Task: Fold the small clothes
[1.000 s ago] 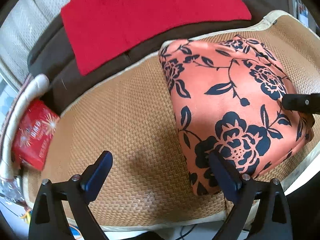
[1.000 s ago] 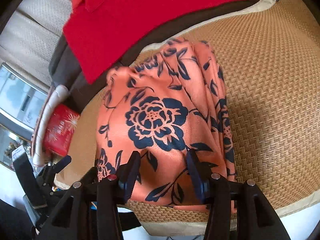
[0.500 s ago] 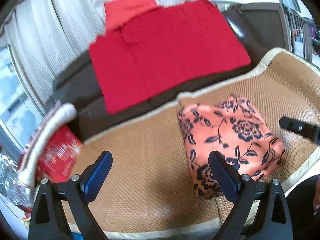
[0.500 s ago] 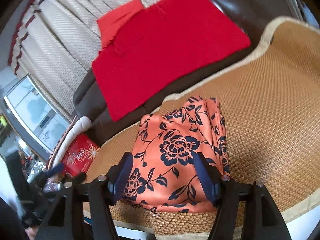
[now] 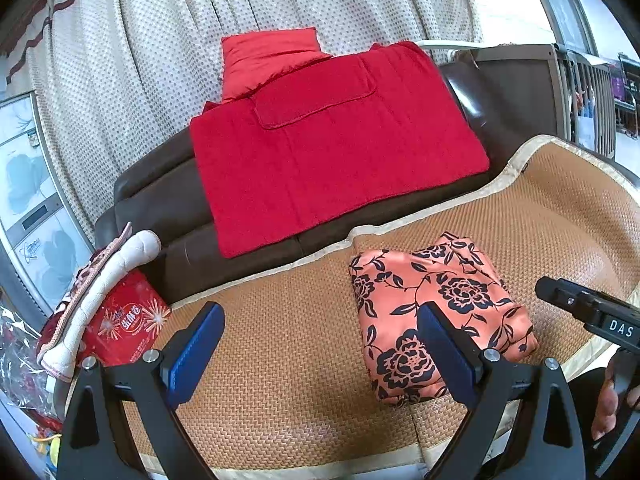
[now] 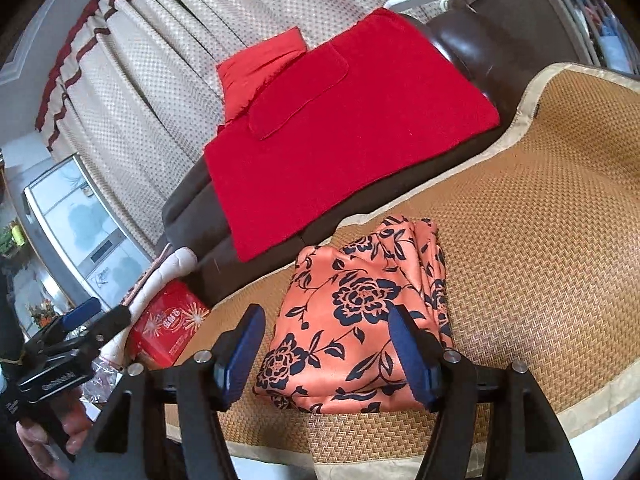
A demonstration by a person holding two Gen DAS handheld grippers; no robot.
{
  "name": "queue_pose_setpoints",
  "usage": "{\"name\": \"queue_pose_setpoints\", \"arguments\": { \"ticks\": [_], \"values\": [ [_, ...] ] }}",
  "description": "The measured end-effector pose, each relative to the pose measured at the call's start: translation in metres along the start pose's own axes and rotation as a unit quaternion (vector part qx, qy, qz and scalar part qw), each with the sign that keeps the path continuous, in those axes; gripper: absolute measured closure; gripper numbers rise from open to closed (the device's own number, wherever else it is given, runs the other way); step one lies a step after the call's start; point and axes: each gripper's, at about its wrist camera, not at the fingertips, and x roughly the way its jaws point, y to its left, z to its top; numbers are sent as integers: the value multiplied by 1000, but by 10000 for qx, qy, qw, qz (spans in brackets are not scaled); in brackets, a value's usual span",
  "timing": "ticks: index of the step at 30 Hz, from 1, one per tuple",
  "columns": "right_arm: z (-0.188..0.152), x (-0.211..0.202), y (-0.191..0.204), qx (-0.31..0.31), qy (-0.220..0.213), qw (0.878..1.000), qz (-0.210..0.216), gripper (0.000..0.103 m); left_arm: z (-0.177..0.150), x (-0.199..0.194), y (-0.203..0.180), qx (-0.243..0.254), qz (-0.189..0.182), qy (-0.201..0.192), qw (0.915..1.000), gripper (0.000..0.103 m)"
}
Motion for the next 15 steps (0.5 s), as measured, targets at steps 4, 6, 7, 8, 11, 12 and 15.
{"name": "queue_pose_setpoints", "arguments": {
  "ticks": [4, 6, 7, 8, 11, 12, 15],
  "values": [
    [0, 3, 0, -47, 7, 10000, 4, 35, 0, 6, 0, -40, 18, 58, 10000, 6],
    [1, 3, 0, -75, 9, 10000, 9, 35, -2, 10, 0, -62, 38, 107, 9999, 6],
    [1, 3, 0, -86, -2, 10000, 7, 35, -2, 13, 0, -76, 43, 141, 9999, 6],
    [1, 3, -1, -89, -1, 10000, 13, 35, -3, 16, 0, -88, 39, 169, 9998, 6],
    [4, 5, -4, -44, 35, 10000, 16, 35, -6, 26, 1, -119, 62, 265, 9996, 6],
    [4, 5, -6, -19, 44, 10000, 18, 35, -7, 30, 1, -127, 65, 304, 9994, 6],
    [6, 6, -10, 72, 58, 10000, 27, 35, -11, 41, 2, -156, 77, 412, 9990, 6]
  ]
}}
